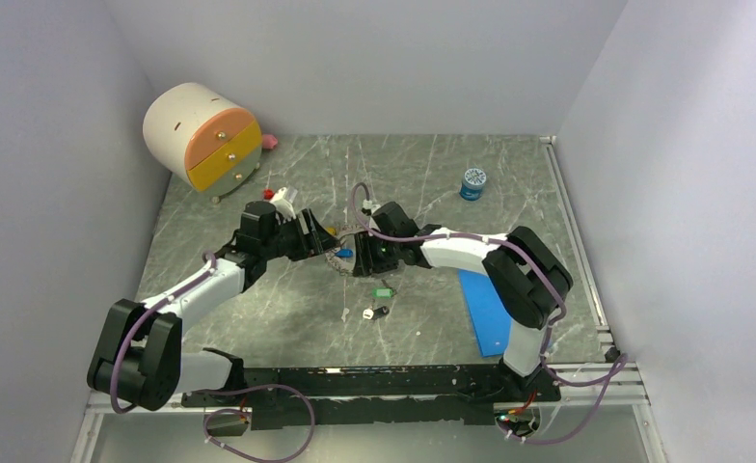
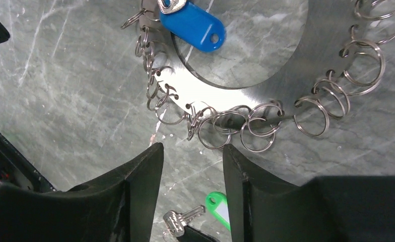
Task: Put the keys on the keyring
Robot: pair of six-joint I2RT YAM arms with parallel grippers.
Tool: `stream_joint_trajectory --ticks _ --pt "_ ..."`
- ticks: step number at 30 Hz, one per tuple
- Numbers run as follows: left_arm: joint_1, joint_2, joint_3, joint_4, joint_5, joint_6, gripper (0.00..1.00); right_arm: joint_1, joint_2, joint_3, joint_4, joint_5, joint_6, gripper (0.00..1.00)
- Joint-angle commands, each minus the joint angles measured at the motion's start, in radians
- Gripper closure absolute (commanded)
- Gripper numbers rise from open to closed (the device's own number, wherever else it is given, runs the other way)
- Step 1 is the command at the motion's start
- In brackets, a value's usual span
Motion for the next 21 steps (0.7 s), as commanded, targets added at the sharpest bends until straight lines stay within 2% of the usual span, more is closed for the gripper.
stream_joint_trajectory --ticks 1,5,11,21 --pt "-0.004 -0.024 0.041 -0.022 -0.01 0.03 0.29 0.0 -0.008 0.016 0.059 -0.034 0.03 0.52" --pt "-0.004 -0.021 0.047 -0.036 -0.024 0.04 0.29 -0.001 -0.002 0.014 0.06 -0.033 0.038 0.53" --pt "-0.004 -0.008 0.057 -0.039 -0.024 0.044 0.29 -0.008 0.034 0.037 0.012 0.067 0.044 0.51" --pt "-0.004 0.026 0.069 -0.038 -0.012 0.053 0.29 -0.098 0.001 0.013 0.068 0.042 0.034 0.4"
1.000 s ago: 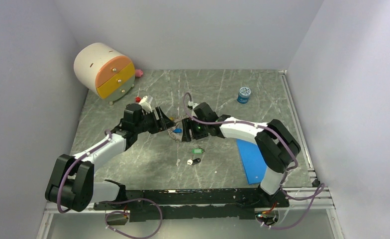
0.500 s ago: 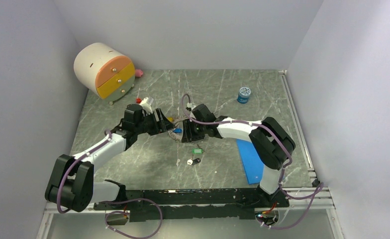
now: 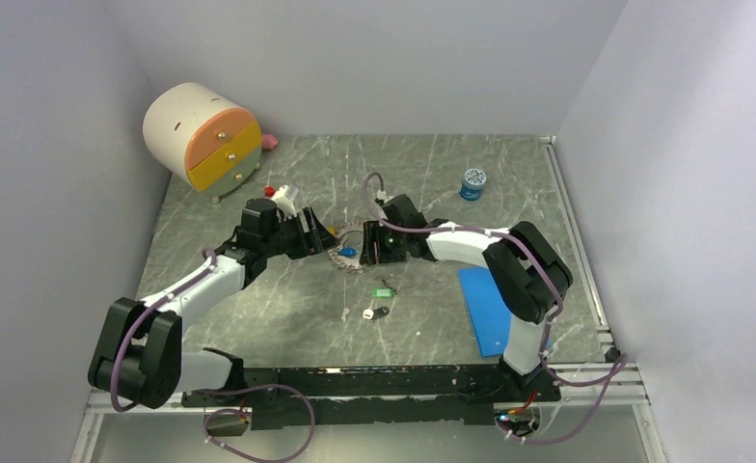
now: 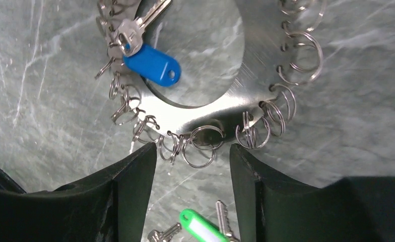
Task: Put the keys on the keyring
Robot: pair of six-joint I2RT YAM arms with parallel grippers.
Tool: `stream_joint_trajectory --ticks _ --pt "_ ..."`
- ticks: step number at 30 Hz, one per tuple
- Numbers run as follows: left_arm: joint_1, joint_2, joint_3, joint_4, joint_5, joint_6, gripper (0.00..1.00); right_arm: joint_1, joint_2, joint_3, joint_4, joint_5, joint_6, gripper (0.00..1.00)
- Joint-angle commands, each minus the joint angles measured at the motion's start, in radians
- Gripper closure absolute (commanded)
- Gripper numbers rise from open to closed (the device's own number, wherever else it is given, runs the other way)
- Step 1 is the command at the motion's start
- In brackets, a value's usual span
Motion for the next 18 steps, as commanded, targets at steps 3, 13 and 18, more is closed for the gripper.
stream_joint_trajectory --ticks 3,13,18 --pt "-0.004 0.039 0.038 0.034 0.012 0.015 0.28 -0.055 -0.035 0.003 0.055 -0.009 -0.009 0.4" --pt "-0.008 0.149 0.103 0.032 0.09 0.011 0.32 -0.142 -0.106 -0.117 0.198 -0.195 0.041 0.44" --pt "-0.034 0.258 0.18 0.016 0.114 0.011 0.35 -0.189 -0.107 -0.17 0.282 -0.281 0.093 0.48"
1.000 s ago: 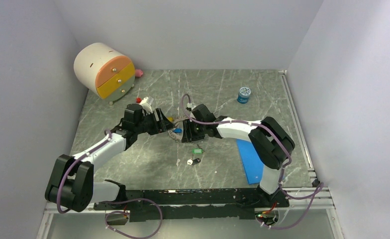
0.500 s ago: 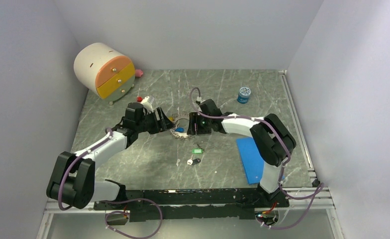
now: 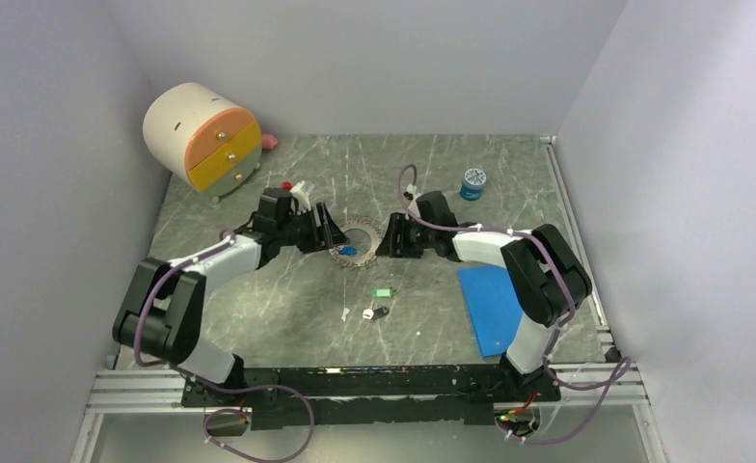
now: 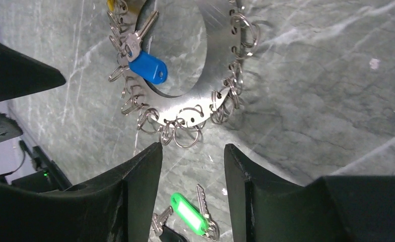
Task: Put the keys on the keyring
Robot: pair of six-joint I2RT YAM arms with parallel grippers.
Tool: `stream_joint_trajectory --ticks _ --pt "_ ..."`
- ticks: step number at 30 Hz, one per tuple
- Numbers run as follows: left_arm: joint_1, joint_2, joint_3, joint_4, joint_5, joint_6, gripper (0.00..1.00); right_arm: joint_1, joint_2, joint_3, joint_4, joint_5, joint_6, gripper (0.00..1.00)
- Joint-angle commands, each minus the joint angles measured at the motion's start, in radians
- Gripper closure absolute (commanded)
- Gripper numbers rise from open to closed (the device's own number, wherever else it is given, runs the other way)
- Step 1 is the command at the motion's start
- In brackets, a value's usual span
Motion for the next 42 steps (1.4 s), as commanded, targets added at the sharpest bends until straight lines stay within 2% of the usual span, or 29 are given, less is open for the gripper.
stream_joint_trajectory --ticks 1,6,13,19,36,42 --pt "-0.029 0.093 0.098 0.006 0.051 0.01 0.35 -0.035 -0.032 -0.037 0.124 -0.105 0.054 0.49" --pt "-0.063 0.233 0.203 -0.046 0.081 0.024 0.4 -0.058 -0.054 -0.066 0.131 -0.11 0.059 0.55" --pt "-0.11 0.348 0.305 -0.068 0.079 0.041 0.43 -0.072 -0.067 -0.079 0.112 -0.102 0.042 0.63" --pt "-0.128 0.428 0.375 -0.136 0.074 0.061 0.44 -0.08 -0.082 -0.087 0.098 -0.103 0.034 0.65" --pt "-0.159 0.43 0.34 -0.097 0.08 0.062 0.52 -0.089 -0.109 -0.094 0.061 -0.091 -0.001 0.66" --pt "-0.167 0.382 0.329 -0.128 -0.003 0.068 0.54 -0.089 -0.114 -0.091 0.055 -0.096 -0.007 0.67"
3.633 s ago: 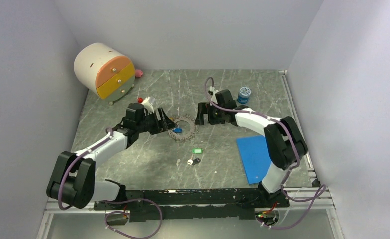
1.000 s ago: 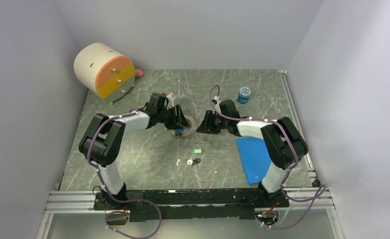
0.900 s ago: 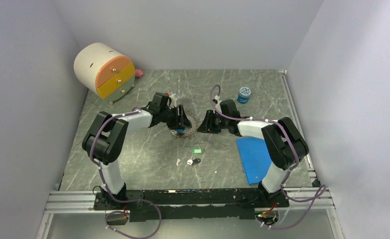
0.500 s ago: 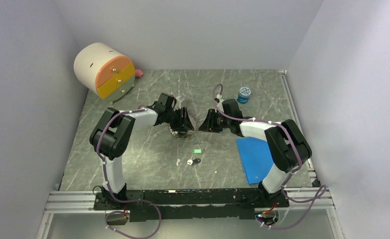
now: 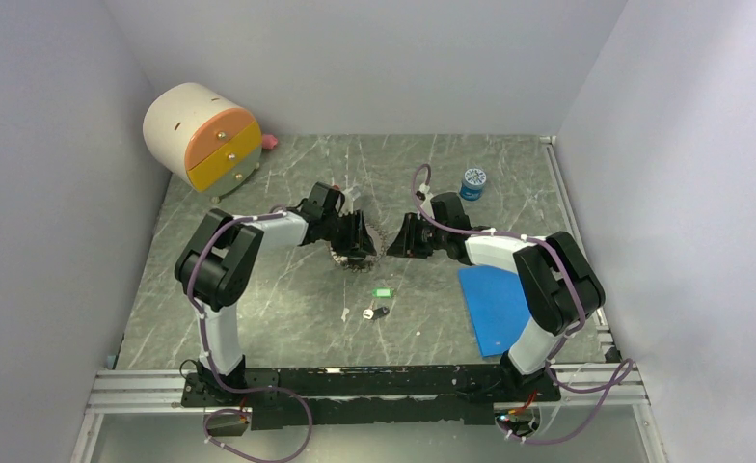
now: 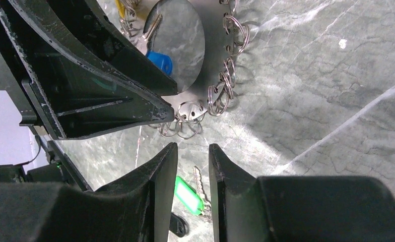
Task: Put the keys on the keyring
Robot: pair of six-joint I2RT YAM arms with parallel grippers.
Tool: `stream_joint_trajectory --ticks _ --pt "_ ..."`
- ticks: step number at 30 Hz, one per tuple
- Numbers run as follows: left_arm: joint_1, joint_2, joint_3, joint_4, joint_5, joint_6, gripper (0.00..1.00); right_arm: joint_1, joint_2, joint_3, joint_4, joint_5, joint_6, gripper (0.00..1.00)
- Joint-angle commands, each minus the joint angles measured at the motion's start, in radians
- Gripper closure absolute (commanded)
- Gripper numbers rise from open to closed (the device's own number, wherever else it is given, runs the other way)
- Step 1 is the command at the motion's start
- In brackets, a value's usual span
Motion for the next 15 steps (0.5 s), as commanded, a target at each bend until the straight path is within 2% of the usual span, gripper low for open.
stream_joint_trajectory --ticks 1,6,15 --pt "-0.015 -0.08 -0.018 -0.006 -0.065 0.019 0.53 -0.006 -0.041 0.0 0.003 -0.007 -0.019 0.68" --pt "-0.021 -0.12 -0.023 -0.018 -0.088 0.02 0.49 -0.006 -0.053 -0.005 0.0 -0.001 -0.024 0.68" --pt "-0.035 -0.072 0.017 0.007 0.001 -0.007 0.51 -0.01 -0.063 -0.019 0.0 -0.002 -0.028 0.68"
